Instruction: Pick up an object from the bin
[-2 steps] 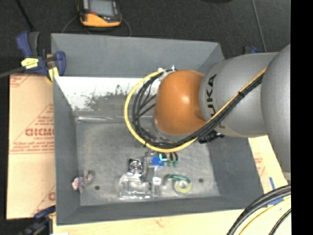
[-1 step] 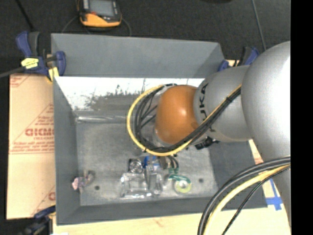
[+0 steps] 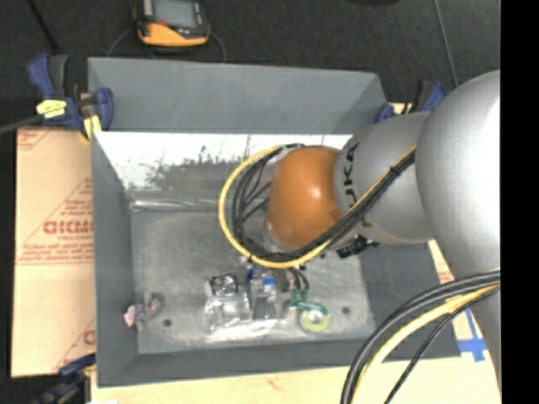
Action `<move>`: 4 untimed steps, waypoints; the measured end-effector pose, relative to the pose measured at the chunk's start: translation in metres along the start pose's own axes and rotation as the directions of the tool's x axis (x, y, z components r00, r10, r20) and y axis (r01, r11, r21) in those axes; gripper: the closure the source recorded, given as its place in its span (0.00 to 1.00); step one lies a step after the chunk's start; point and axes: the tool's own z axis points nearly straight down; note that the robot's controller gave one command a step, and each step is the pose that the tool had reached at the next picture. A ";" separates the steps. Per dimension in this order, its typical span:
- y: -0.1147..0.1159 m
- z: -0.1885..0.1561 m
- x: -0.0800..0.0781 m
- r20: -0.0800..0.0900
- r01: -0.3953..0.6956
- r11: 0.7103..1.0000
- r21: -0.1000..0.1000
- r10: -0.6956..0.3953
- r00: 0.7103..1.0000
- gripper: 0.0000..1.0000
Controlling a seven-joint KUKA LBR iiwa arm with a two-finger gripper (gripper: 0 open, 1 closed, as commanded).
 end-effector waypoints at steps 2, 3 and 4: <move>0.006 -0.056 0.030 0.026 0.021 1.000 0.002 -0.021 0.999 1.00; 0.006 -0.055 0.029 0.026 0.018 1.000 0.002 -0.018 1.000 0.00; -0.015 -0.007 -0.037 0.036 0.068 0.998 0.005 -0.068 0.997 0.00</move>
Offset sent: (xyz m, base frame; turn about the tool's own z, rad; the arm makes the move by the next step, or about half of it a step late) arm -0.0052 -0.0062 0.0362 -0.0098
